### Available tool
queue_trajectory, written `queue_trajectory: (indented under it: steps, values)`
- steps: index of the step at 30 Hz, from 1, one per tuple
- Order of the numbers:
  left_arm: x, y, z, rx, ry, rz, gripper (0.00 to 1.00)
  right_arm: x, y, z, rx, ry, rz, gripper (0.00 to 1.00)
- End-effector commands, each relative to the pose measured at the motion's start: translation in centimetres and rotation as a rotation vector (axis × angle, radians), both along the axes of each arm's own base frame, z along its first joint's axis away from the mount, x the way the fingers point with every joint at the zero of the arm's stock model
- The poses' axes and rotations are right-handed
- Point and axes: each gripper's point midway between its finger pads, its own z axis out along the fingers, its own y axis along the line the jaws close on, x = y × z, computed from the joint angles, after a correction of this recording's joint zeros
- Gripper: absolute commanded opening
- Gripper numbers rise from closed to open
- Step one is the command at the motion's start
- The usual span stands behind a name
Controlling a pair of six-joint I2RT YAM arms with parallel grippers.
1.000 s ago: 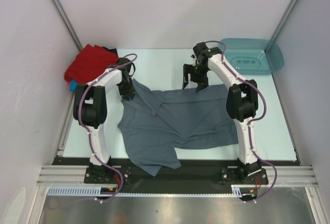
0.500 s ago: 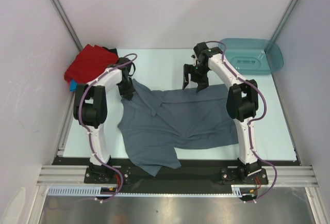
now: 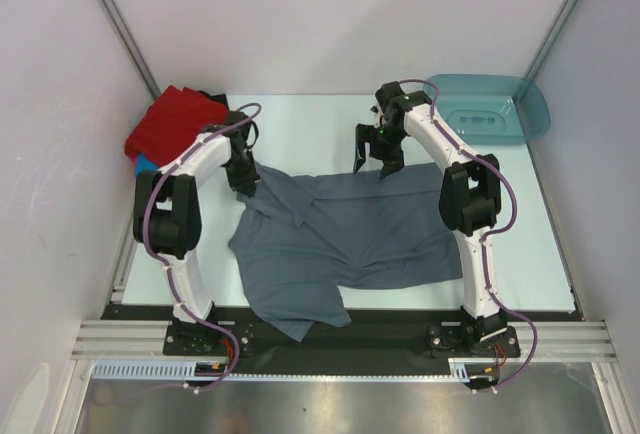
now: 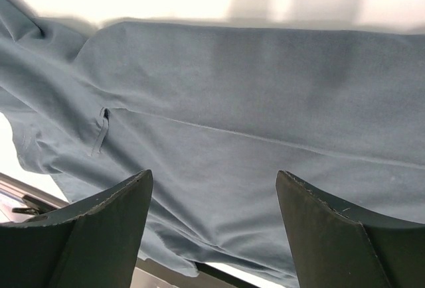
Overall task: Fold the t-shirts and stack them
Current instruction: Fold the tshirt
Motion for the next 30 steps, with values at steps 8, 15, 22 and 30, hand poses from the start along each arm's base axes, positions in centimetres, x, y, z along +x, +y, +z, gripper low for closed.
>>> queue_trajectory:
  steps: [8, 15, 22, 30]
  values:
    - [-3.5, -0.7, 0.8, -0.053, 0.067, -0.020, 0.08, 0.6, 0.9, 0.4, 0.036, -0.007, 0.013, 0.82]
    - [-1.9, -0.7, 2.2, -0.045, 0.007, -0.036, 0.57, 0.8, 1.1, -1.4, 0.024, 0.020, 0.029, 0.81]
    - [3.9, -1.7, 6.7, -0.066, -0.130, -0.078, 0.58, 1.0, 1.2, -1.9, 0.014, 0.013, 0.036, 0.81]
    - [7.9, -4.6, 7.7, -0.182, -0.169, -0.146, 0.59, 1.2, 1.1, -2.6, 0.003, 0.025, 0.040, 0.81]
